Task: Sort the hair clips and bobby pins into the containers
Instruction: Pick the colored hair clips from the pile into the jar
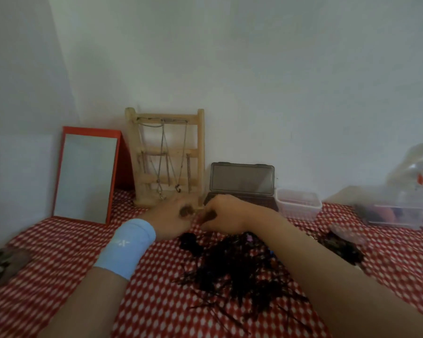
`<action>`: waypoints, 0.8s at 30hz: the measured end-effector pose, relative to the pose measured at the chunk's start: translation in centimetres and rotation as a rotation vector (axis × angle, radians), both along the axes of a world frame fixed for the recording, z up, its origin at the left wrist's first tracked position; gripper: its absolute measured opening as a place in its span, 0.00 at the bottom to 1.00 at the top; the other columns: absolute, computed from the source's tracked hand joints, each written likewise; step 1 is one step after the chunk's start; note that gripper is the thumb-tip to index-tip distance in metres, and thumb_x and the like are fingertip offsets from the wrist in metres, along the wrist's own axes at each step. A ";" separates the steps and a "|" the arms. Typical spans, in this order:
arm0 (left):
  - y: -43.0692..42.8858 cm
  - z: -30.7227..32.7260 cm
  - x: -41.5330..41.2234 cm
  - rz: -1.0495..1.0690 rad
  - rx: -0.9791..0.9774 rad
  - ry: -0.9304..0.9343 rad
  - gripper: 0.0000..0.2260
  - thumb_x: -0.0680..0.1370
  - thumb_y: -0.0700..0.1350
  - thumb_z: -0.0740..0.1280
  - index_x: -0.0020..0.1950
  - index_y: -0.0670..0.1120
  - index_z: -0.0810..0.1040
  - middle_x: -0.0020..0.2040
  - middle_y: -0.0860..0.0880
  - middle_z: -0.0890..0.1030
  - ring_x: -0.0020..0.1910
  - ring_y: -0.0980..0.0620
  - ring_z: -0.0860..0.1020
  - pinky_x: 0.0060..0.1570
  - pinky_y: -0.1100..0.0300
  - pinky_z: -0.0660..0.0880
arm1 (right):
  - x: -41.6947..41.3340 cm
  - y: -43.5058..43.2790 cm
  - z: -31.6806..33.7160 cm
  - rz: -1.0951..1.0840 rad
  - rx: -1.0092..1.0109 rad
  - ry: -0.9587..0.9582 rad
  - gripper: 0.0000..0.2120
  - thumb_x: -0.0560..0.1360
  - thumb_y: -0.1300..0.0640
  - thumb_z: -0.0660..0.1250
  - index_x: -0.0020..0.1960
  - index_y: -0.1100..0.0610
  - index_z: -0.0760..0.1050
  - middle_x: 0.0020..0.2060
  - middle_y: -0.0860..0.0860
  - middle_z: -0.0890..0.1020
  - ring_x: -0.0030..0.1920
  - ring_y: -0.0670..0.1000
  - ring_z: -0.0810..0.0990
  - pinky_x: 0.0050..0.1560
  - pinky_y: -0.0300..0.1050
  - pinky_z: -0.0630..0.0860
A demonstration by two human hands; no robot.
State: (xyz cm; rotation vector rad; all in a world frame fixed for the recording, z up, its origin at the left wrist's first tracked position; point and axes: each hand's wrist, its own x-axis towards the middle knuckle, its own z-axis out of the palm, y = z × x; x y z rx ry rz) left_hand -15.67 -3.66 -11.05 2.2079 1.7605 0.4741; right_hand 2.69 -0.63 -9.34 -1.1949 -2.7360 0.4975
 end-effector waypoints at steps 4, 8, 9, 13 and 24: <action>-1.0 -0.9 -1.1 -0.065 -0.161 0.050 0.29 0.71 0.49 0.70 0.71 0.50 0.68 0.64 0.48 0.70 0.64 0.49 0.70 0.63 0.54 0.70 | -2.1 0.1 -1.6 0.014 -0.055 -0.097 0.17 0.78 0.50 0.70 0.64 0.54 0.80 0.58 0.52 0.81 0.53 0.51 0.78 0.53 0.46 0.77; -0.6 -1.3 -1.7 -0.028 -0.095 0.026 0.29 0.70 0.47 0.75 0.69 0.50 0.68 0.63 0.49 0.74 0.58 0.52 0.74 0.59 0.55 0.74 | -2.7 -0.3 -2.4 -0.006 -0.067 -0.064 0.14 0.77 0.49 0.71 0.59 0.55 0.81 0.53 0.51 0.81 0.51 0.52 0.79 0.53 0.48 0.79; -0.6 -1.3 -1.7 -0.020 -0.088 0.019 0.30 0.70 0.47 0.75 0.69 0.50 0.68 0.62 0.50 0.74 0.57 0.52 0.75 0.58 0.56 0.74 | -2.7 -0.3 -2.5 -0.022 -0.058 -0.049 0.12 0.77 0.49 0.71 0.55 0.56 0.80 0.51 0.50 0.80 0.50 0.52 0.79 0.51 0.47 0.78; -0.5 -1.2 -1.5 -0.022 -0.085 -0.012 0.27 0.72 0.47 0.74 0.69 0.49 0.70 0.57 0.51 0.76 0.54 0.52 0.77 0.58 0.54 0.76 | -2.2 0.1 -2.4 -0.088 -0.029 -0.025 0.13 0.75 0.49 0.73 0.49 0.59 0.79 0.47 0.54 0.82 0.46 0.55 0.81 0.43 0.47 0.78; -0.4 -1.1 -0.3 -0.002 0.134 -0.120 0.08 0.77 0.48 0.70 0.55 0.51 0.83 0.49 0.55 0.81 0.49 0.57 0.78 0.50 0.66 0.74 | 1.2 0.4 -0.6 -0.239 0.007 0.202 0.11 0.72 0.51 0.76 0.53 0.50 0.80 0.45 0.43 0.81 0.46 0.45 0.81 0.45 0.37 0.78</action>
